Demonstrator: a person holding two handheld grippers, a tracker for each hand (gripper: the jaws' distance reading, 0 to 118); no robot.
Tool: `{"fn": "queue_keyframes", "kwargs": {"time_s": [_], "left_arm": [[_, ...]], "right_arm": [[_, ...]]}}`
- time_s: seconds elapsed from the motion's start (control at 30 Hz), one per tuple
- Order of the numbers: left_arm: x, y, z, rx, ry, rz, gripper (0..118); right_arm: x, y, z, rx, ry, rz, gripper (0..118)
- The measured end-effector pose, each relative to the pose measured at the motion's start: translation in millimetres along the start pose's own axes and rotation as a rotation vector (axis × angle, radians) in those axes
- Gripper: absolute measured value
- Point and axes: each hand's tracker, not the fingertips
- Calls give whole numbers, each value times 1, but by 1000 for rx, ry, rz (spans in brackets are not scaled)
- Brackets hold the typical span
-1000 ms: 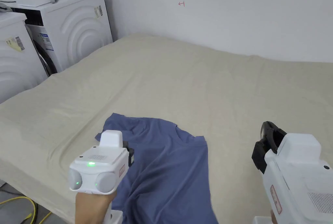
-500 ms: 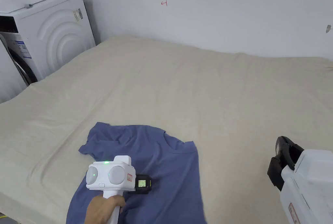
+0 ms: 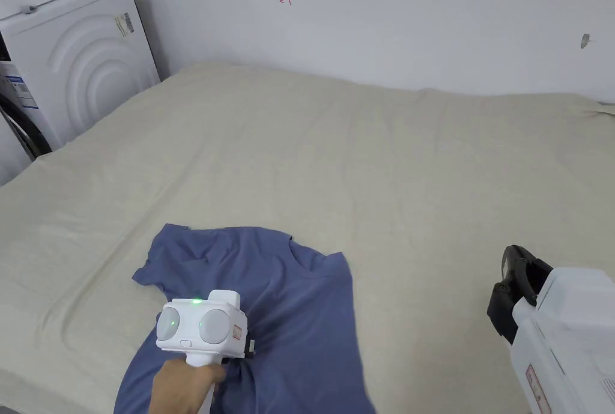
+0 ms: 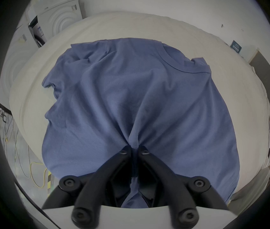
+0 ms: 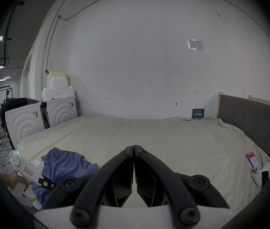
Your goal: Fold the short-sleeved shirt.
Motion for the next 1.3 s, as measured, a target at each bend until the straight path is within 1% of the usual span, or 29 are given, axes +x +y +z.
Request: {"fn": "queue_keyframes", "kwargs": {"time_s": [0.03,0.07,0.1,0.17,0.27,0.33,0.4,0.53,0.63,0.73,0.9,1.03,1.1,1.23,1.3], "left_arm": [[-3,-2,2,14,-12,21,1],[-8,-2,7,31,-44,81,0],[-16,-2,13,45,-104,158,0],[-38,5,18,80,-210,265,0],[-54,10,41,139,-321,326,0],[-55,13,59,183,-383,342,0],[-47,20,74,218,-413,340,0],[-11,45,103,300,-475,240,0],[26,67,127,343,-556,189,0],[69,94,149,381,-615,96,0],[144,120,178,414,-689,-61,0],[199,133,198,444,-764,-129,0],[227,136,208,430,-827,-163,0],[278,130,222,424,-901,-252,0],[303,124,223,402,-915,-300,0]], "right_arm": [[1,1,2,3,0,-3,1],[2,2,4,6,1,-5,1],[3,3,5,10,0,-7,1],[6,5,9,19,-2,-8,1],[12,8,13,30,-7,-19,1],[16,11,17,39,-13,-21,1],[20,12,20,49,-21,-25,1],[32,18,31,67,-42,-43,1],[42,23,41,84,-63,-44,1],[56,28,51,100,-92,-38,1],[82,33,67,129,-156,-40,1],[103,37,80,150,-217,-41,1],[114,39,87,158,-243,-37,1],[131,44,103,174,-300,-33,1],[141,45,110,178,-332,-29,1]]}}
